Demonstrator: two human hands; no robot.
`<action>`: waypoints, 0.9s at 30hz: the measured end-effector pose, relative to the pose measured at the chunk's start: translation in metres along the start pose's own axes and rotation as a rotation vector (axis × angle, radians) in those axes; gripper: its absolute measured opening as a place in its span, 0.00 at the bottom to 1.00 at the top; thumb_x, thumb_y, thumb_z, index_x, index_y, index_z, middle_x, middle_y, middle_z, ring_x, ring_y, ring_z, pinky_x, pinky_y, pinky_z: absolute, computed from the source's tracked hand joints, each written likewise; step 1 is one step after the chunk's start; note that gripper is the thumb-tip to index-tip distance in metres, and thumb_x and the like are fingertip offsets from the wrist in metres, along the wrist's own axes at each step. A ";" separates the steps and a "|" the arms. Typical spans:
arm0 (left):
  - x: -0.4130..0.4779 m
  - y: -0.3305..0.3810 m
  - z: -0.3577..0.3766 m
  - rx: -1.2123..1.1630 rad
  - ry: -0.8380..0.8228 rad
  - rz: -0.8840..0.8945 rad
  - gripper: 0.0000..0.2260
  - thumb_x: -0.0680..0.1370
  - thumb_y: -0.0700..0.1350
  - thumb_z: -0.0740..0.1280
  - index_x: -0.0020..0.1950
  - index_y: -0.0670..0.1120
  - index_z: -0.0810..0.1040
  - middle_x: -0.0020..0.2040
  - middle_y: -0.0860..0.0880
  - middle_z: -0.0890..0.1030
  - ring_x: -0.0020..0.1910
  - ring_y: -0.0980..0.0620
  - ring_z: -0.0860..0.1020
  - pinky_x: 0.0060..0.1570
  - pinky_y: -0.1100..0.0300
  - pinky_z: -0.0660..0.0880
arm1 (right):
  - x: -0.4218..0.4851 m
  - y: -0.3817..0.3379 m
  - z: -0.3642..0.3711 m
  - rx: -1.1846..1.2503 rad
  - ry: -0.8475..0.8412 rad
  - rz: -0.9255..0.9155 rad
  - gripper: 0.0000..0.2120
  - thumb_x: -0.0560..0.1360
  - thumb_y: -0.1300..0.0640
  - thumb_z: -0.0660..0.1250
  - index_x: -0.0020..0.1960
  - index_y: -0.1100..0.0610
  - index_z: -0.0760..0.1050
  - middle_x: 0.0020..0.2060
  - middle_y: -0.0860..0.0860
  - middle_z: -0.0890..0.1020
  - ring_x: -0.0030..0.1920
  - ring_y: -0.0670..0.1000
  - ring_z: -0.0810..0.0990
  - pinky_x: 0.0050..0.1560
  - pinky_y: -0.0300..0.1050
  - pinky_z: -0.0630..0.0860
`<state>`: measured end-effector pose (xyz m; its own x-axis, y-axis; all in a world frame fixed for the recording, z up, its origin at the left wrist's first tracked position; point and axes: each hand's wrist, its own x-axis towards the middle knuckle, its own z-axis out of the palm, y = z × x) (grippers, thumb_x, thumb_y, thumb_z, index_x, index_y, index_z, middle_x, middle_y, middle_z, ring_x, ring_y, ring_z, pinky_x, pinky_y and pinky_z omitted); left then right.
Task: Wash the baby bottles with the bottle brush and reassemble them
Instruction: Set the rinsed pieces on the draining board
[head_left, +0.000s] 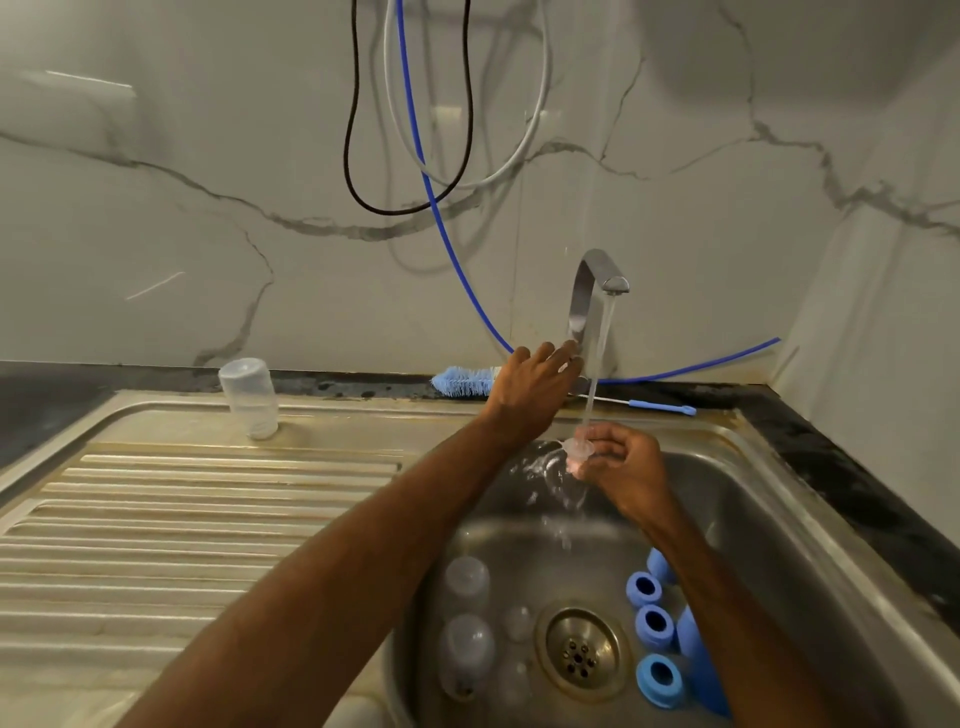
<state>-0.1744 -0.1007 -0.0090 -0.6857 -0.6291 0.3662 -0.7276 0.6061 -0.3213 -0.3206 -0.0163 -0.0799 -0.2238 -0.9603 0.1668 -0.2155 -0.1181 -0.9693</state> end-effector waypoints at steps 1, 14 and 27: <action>-0.007 0.002 -0.001 -0.049 0.005 -0.017 0.36 0.77 0.37 0.69 0.82 0.45 0.57 0.83 0.43 0.53 0.78 0.43 0.61 0.72 0.46 0.66 | -0.001 -0.001 0.000 -0.014 0.001 0.005 0.16 0.70 0.68 0.77 0.50 0.50 0.81 0.47 0.52 0.87 0.49 0.52 0.86 0.51 0.49 0.83; -0.102 0.065 0.025 -1.388 -0.149 -0.483 0.09 0.75 0.41 0.66 0.51 0.45 0.84 0.47 0.46 0.87 0.48 0.46 0.85 0.55 0.46 0.82 | -0.031 -0.010 0.007 -0.176 0.087 -0.018 0.10 0.69 0.61 0.80 0.47 0.55 0.83 0.38 0.52 0.86 0.39 0.52 0.87 0.38 0.50 0.84; -0.086 0.083 0.033 -1.455 0.270 -0.643 0.09 0.83 0.40 0.66 0.58 0.47 0.85 0.47 0.52 0.87 0.45 0.60 0.85 0.48 0.65 0.81 | -0.026 -0.013 0.005 0.138 0.016 0.186 0.08 0.76 0.58 0.74 0.53 0.60 0.83 0.44 0.58 0.88 0.45 0.55 0.88 0.50 0.50 0.83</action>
<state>-0.1761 -0.0126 -0.0959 -0.1522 -0.9443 0.2918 -0.1360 0.3124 0.9402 -0.3067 0.0087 -0.0721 -0.2631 -0.9646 -0.0154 -0.0370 0.0261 -0.9990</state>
